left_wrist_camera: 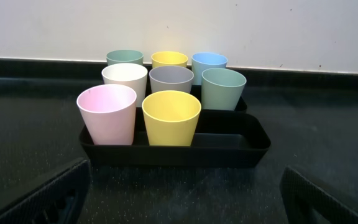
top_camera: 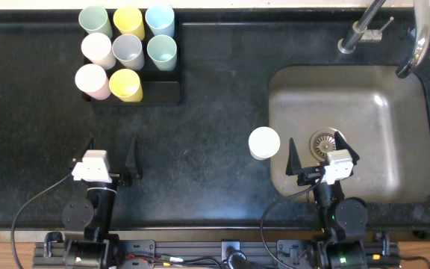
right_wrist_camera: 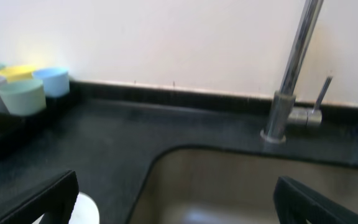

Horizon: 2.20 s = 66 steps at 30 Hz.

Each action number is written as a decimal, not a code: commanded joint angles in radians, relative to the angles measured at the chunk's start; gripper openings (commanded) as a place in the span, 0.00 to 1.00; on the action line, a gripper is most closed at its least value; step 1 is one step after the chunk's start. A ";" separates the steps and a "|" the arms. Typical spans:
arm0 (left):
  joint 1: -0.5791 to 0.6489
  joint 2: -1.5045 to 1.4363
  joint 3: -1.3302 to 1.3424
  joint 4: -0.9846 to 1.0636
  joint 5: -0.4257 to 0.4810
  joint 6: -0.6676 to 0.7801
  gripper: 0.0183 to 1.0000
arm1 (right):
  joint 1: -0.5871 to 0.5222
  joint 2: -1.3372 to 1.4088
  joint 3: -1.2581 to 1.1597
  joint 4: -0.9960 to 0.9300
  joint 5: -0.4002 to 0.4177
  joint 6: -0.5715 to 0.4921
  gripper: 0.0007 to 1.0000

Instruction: Store Cups

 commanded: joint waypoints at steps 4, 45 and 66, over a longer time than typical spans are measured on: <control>0.010 -0.010 -0.002 -0.003 0.013 -0.008 1.00 | -0.006 0.277 0.374 -0.254 -0.010 0.008 1.00; 0.010 -0.010 -0.002 -0.003 0.013 -0.008 1.00 | 0.108 1.625 1.201 -1.109 -0.111 0.053 0.76; 0.010 -0.010 -0.002 -0.003 0.013 -0.008 1.00 | 0.146 1.424 1.240 -1.030 -0.270 0.071 0.04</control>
